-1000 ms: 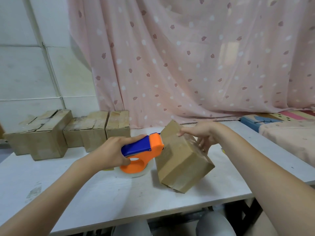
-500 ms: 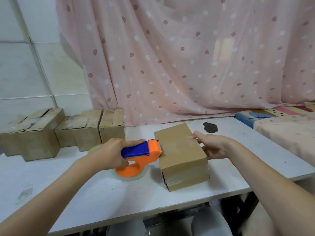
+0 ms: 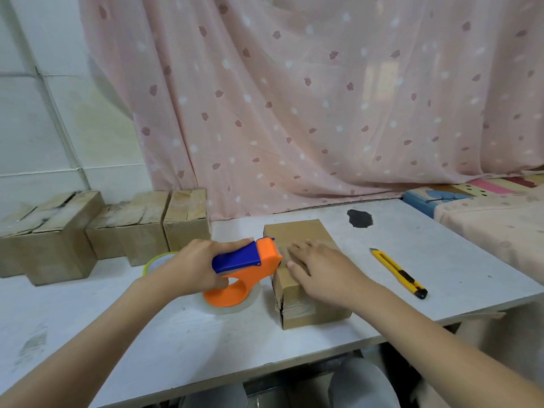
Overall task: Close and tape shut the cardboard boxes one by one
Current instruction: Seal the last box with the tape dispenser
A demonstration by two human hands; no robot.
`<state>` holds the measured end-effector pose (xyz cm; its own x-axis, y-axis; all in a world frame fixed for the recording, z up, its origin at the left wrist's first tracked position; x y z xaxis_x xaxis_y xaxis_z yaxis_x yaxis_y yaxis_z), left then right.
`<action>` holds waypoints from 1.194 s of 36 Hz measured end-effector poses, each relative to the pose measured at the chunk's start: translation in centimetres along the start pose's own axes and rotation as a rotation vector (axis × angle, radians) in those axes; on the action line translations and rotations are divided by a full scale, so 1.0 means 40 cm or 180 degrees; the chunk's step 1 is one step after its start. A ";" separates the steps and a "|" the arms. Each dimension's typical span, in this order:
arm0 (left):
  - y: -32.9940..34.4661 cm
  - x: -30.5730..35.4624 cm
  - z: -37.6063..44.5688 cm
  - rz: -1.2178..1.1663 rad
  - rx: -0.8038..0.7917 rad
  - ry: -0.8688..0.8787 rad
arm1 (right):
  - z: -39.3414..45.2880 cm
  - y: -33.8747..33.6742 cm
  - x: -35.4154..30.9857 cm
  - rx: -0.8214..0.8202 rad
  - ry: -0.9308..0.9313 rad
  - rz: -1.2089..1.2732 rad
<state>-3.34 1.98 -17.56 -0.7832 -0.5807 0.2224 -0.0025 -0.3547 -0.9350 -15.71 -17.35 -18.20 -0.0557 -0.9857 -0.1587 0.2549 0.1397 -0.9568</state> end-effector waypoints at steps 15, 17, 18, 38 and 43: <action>-0.023 -0.048 -0.012 -0.0011 -0.0081 0.0165 | -0.011 0.013 0.016 0.0029 0.0103 -0.0064; -0.027 -0.078 -0.030 0.0000 -0.0076 0.0112 | -0.010 0.012 0.016 0.0024 0.0120 -0.0052; -0.030 -0.093 -0.041 0.0017 -0.0071 0.0085 | -0.010 0.012 0.017 0.0022 0.0124 -0.0039; -0.032 -0.106 -0.061 0.0146 -0.0007 -0.0051 | 0.124 0.015 -0.007 -0.0855 0.2367 0.0088; -0.032 -0.103 -0.057 0.0174 -0.0047 -0.0052 | 0.168 0.041 0.005 -0.1183 0.2541 0.0066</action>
<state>-1.54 6.50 -17.93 -0.7722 -0.6107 0.1754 0.0307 -0.3115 -0.9498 -8.82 -17.95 -18.16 -0.7481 -0.6423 -0.1668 -0.0596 0.3153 -0.9471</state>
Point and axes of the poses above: each hand's wrist, its own z-axis towards the middle knuckle, its own y-axis out of the palm, x = y × z, the point moved 5 cm from there along z, towards the middle knuckle, and after that the axes turned 9 degrees about x, right-handed, at the moved point
